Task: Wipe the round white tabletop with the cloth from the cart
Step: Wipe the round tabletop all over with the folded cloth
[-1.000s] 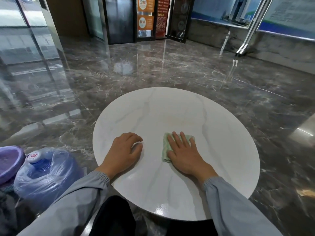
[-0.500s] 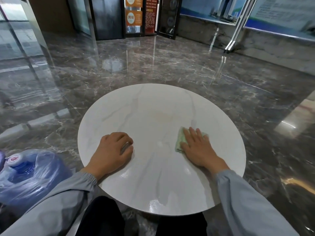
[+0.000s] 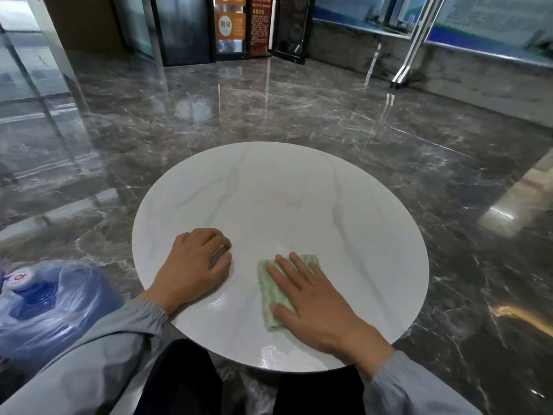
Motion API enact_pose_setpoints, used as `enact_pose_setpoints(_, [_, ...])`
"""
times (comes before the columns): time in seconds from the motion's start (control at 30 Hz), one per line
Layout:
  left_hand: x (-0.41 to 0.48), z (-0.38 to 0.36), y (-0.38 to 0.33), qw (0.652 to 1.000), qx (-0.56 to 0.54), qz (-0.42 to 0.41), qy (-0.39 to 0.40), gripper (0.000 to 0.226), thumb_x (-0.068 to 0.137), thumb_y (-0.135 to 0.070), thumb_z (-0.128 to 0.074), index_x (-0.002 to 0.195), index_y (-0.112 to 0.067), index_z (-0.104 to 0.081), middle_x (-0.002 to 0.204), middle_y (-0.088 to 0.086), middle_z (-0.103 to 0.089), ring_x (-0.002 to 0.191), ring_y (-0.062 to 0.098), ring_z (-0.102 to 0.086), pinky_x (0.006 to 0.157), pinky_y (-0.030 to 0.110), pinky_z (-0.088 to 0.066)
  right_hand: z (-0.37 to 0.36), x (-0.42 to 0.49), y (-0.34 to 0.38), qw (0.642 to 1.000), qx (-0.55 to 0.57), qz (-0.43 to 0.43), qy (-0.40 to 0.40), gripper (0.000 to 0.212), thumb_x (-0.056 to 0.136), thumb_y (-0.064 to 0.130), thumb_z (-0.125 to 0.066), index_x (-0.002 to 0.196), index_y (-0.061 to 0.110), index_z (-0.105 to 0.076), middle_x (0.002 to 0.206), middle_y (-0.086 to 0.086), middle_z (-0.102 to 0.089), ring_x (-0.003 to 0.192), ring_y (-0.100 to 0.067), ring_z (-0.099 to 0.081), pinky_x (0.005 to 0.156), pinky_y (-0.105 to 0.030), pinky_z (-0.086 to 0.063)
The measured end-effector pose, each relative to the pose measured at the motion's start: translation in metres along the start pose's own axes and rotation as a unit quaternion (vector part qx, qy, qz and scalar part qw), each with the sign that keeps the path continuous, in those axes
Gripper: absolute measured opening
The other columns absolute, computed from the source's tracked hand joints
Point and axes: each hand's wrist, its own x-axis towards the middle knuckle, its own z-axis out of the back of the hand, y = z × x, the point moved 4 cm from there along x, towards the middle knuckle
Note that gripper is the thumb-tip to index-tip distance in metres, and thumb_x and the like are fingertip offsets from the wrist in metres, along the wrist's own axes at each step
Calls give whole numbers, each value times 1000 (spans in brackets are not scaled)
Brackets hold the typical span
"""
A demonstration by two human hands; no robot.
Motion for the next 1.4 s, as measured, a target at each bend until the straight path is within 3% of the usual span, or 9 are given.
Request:
enact_pose_setpoints(0.23, [3,1,-2,999,18,14,26,29,96,-49,-47,111,-32,-65,120,-15,-59,119,11,-51,100,34,-30,16,30,-80,982,8,-190,11,69,107,53,-23,165,30,7,173,6,17,157,-21,22,126,-49,11])
enact_pose_setpoints(0.47, [1,3,-4,999,5,24,33,37,94,-50,-42,111,-30,-67,121,-11,-61,119,15,-53,99,36,-31,-9,1,47,999,-27,12,19,73,99,58,-16,163,37,14,170,11,24,154,-21,32,123,-50,20])
enact_pose_setpoints(0.57, [-1,4,-4,999,-3,24,27,37,94,-49,-43,112,-30,-68,121,-11,-62,119,16,-55,100,39,-35,-13,-39,46,999,-21,33,19,71,101,58,-21,161,45,13,168,20,25,152,-11,33,123,-41,21])
enact_pose_setpoints(0.7, [-1,4,-3,999,-7,25,28,34,96,-45,-44,112,-29,-69,121,-11,-63,118,15,-55,102,41,-37,-4,-78,-32,997,-23,-68,19,70,94,66,-10,158,51,12,165,25,25,152,-4,31,127,-39,13])
enact_pose_setpoints(0.83, [1,4,-5,999,-20,30,15,34,95,-45,-43,106,-29,-71,117,-11,-65,113,18,-57,100,44,-40,-4,-74,-52,983,-23,-182,15,79,86,65,3,161,42,15,167,17,25,155,-16,27,126,-44,15])
enact_pose_setpoints(1.0, [0,4,-5,999,-18,29,11,35,94,-45,-44,107,-27,-71,117,-9,-66,112,20,-59,99,44,-42,-24,-41,62,998,-23,-62,-6,74,96,57,-16,164,38,7,172,6,16,156,-30,26,123,-58,15])
enact_pose_setpoints(1.13, [0,5,-5,999,-27,24,12,37,94,-45,-43,107,-27,-73,119,-7,-67,112,23,-59,98,46,-43,-30,-55,79,999,-27,15,-19,69,101,53,-30,164,44,-3,174,8,6,158,-23,18,125,-50,12])
enact_pose_setpoints(1.3, [0,4,-2,999,-34,28,7,36,94,-45,-44,106,-28,-73,117,-9,-67,113,21,-59,99,47,-44,-6,-84,-34,989,-23,-142,-28,69,95,61,-9,162,47,1,172,13,7,159,-16,12,128,-39,8])
enact_pose_setpoints(1.4, [1,3,-4,999,-28,28,2,35,94,-45,-44,104,-27,-73,115,-9,-67,112,22,-60,97,46,-43,-1,-82,-56,973,-11,-232,1,74,92,60,-4,163,42,7,173,9,14,157,-21,20,127,-46,11])
